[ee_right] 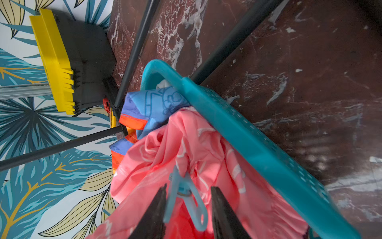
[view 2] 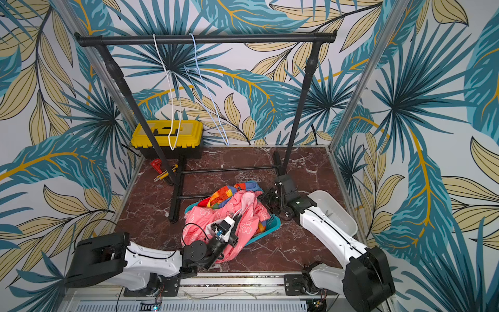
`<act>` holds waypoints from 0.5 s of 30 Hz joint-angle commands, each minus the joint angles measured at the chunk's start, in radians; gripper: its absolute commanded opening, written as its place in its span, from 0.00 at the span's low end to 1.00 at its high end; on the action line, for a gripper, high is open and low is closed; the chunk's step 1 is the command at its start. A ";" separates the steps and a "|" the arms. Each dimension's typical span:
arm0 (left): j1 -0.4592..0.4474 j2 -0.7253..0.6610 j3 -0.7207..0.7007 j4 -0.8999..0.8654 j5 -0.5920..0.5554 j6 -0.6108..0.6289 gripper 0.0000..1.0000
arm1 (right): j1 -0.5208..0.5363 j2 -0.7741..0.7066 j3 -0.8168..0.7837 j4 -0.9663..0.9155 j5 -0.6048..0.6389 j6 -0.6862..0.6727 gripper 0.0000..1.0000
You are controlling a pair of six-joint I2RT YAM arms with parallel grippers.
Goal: Remove the clothespins securing jackets to the hanger
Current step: Remove the clothespin from the hanger.
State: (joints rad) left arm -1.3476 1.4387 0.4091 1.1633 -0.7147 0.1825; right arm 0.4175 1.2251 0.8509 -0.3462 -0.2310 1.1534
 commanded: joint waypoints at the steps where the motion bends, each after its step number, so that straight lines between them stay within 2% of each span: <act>1: 0.004 0.054 -0.035 -0.165 -0.009 -0.064 0.00 | -0.003 0.014 0.006 -0.005 -0.018 0.014 0.35; 4: 0.005 0.057 -0.035 -0.165 -0.002 -0.066 0.00 | -0.003 0.013 -0.001 -0.005 -0.020 0.020 0.32; 15: 0.003 0.038 -0.046 -0.165 -0.008 -0.061 0.00 | -0.003 0.008 0.004 -0.004 0.009 0.011 0.08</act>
State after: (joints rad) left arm -1.3476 1.4464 0.4084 1.1641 -0.7105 0.1822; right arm 0.4164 1.2282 0.8513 -0.3294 -0.2371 1.1740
